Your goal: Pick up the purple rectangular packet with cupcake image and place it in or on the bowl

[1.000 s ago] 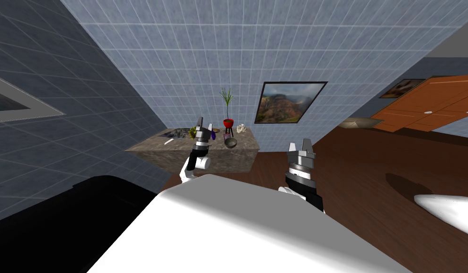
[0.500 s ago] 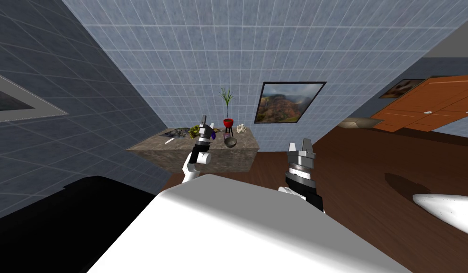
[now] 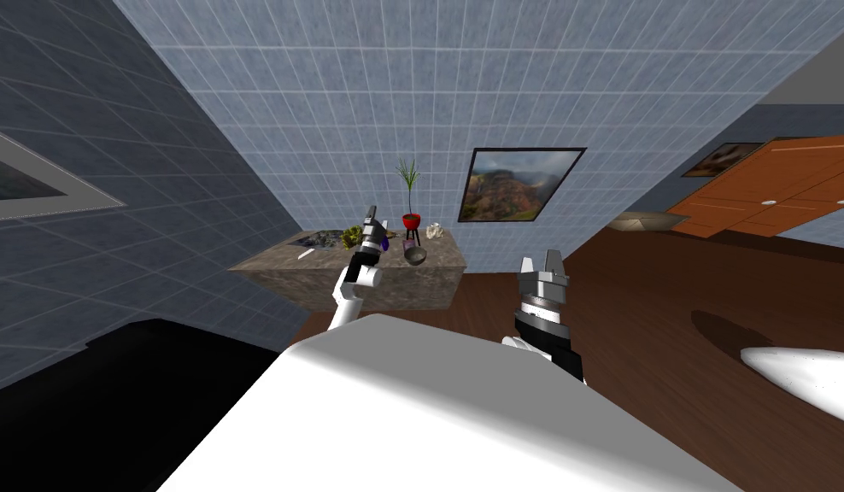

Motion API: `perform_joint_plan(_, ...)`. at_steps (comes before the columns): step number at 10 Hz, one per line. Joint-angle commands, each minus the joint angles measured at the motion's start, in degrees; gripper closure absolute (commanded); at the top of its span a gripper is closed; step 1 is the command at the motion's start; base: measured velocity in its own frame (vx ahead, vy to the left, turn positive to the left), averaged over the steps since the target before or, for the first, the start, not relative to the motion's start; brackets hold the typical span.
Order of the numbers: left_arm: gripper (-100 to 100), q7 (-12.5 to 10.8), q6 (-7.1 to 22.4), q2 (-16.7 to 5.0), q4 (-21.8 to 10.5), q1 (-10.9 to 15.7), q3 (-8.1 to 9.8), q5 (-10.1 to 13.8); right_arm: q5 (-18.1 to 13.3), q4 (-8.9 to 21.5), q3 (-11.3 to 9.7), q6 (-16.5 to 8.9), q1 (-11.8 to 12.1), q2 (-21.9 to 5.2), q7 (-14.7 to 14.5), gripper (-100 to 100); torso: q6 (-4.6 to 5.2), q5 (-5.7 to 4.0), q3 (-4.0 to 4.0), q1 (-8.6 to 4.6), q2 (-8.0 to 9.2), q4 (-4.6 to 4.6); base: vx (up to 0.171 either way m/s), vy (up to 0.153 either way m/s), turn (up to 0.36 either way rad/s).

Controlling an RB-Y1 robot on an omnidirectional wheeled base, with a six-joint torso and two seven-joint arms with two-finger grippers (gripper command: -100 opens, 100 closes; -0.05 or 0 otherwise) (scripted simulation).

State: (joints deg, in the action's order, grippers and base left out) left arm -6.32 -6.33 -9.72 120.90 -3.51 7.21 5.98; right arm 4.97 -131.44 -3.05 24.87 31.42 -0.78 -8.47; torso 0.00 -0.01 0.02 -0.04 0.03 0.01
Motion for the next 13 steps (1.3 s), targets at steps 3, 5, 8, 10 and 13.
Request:
perform_joint_plan(3, -100, 0.0, 5.9, -0.1, -2.0, 3.8, 0.99, -0.1, 0.0, 0.0, 0.0, 0.0, 0.0, 0.0, 0.0, 0, 0.0, 0.0, -0.01, 0.01, -0.02, -0.01, -0.01, -0.007, -0.006)
perform_joint_plan(5, -100, -0.1, 8.7, -0.3, -3.9, 6.6, 2.02, -0.1, 0.0, 0.0, 0.0, 0.0, 0.0, 0.0, 0.0, 0, -0.01, 0.01, -0.01, 0.02, -0.02, -0.01, -0.009, -0.006, -0.007)
perform_joint_plan(8, -100, -0.2, 13.7, -0.4, -5.9, 10.1, 3.08, -0.1, 0.0, 0.0, 0.0, 0.0, 0.0, 0.0, 0.0, 0, 0.0, 0.0, -0.01, 0.01, -0.02, -0.01, -0.012, -0.009, -0.014)
perform_joint_plan(10, -100, -0.2, 15.6, -0.4, -5.9, 10.1, 3.08, -0.1, 0.0, 0.0, 0.0, 0.0, 0.0, 0.0, 0.0, 0, -0.01, 0.01, -0.01, 0.02, -0.02, -0.01, 0.0, 0.0, 0.0)
perform_joint_plan(13, -100, -0.3, 20.3, -0.6, -8.0, 13.2, 4.16, -0.2, 0.0, 0.0, 0.0, 0.0, 0.0, 0.0, 0.0, 0, -0.01, 0.0, -0.02, 0.02, -0.03, -0.01, -0.004, -0.003, -0.014)
